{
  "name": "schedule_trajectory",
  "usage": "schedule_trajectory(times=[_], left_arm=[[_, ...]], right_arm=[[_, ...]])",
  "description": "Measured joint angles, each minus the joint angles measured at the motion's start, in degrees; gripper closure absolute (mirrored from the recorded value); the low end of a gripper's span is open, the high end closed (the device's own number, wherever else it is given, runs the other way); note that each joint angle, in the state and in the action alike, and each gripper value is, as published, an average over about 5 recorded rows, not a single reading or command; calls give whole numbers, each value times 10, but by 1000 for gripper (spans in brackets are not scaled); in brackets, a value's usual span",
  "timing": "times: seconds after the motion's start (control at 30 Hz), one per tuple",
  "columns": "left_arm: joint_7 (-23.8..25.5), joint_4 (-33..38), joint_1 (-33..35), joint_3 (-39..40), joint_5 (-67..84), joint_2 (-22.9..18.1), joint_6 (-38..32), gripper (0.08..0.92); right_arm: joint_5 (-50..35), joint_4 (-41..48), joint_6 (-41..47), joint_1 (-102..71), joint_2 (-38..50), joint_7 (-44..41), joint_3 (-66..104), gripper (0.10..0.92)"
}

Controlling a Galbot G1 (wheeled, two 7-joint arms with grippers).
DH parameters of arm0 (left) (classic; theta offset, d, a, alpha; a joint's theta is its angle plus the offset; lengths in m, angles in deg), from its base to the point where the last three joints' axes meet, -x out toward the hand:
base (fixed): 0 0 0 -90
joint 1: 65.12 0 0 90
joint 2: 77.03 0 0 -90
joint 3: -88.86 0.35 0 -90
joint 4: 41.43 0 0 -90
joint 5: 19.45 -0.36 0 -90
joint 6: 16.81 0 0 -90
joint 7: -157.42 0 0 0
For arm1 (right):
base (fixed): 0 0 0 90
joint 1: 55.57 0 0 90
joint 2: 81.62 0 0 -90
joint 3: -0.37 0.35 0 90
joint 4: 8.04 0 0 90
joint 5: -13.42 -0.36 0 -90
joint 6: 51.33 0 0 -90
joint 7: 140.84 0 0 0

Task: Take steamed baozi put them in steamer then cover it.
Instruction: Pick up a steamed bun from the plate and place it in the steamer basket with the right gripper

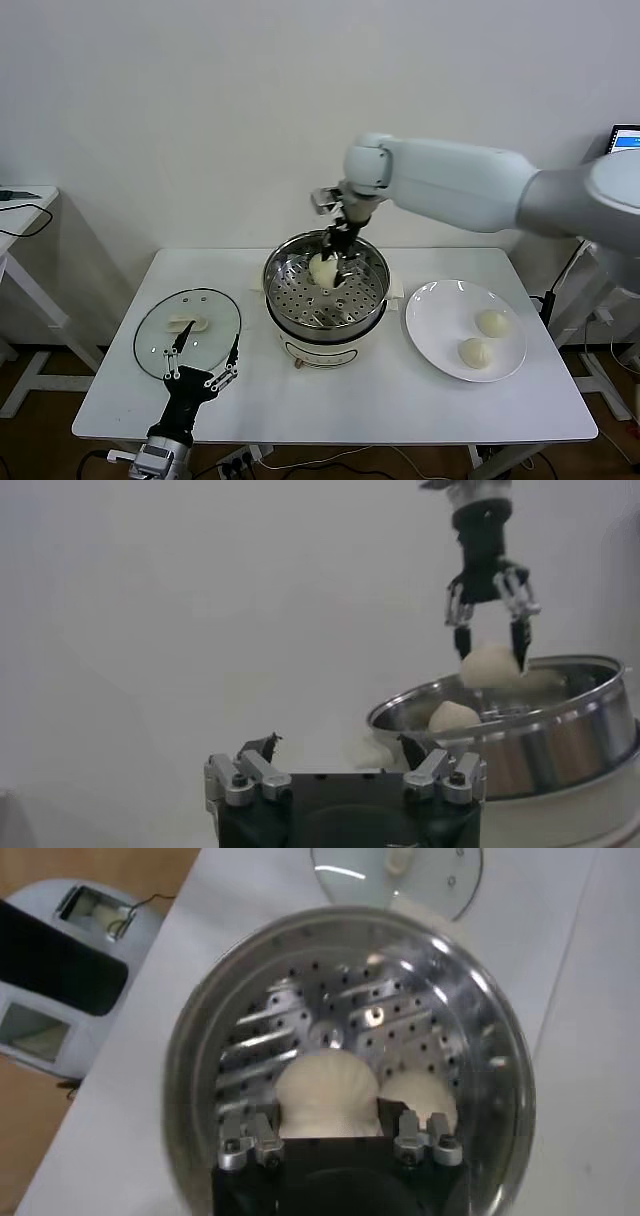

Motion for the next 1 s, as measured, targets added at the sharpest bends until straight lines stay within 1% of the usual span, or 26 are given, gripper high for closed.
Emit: schedule_trajectory(times=[0.23, 0.53, 0.63, 0.8, 0.87, 1.0], left_arm=[[1, -1, 1, -5, 0, 2, -4, 177], [2, -6, -1, -6, 0, 3, -8, 177], [3, -7, -2, -6, 0, 2, -9, 177], [4, -11, -4, -6, 1, 2, -9, 177], [5, -12, -4, -7, 1, 2, -10, 177], [5, -14, -5, -8, 1, 1, -10, 177]], right_arm=[[-3, 44, 2, -30, -45, 17, -2, 372], [2, 78, 1, -54, -77, 19, -5, 358], [5, 82, -1, -59, -81, 15, -6, 330], [11, 84, -7, -60, -81, 6, -4, 224], [15, 82, -11, -59, -78, 2, -2, 208], [20, 69, -17, -51, -66, -6, 4, 203]])
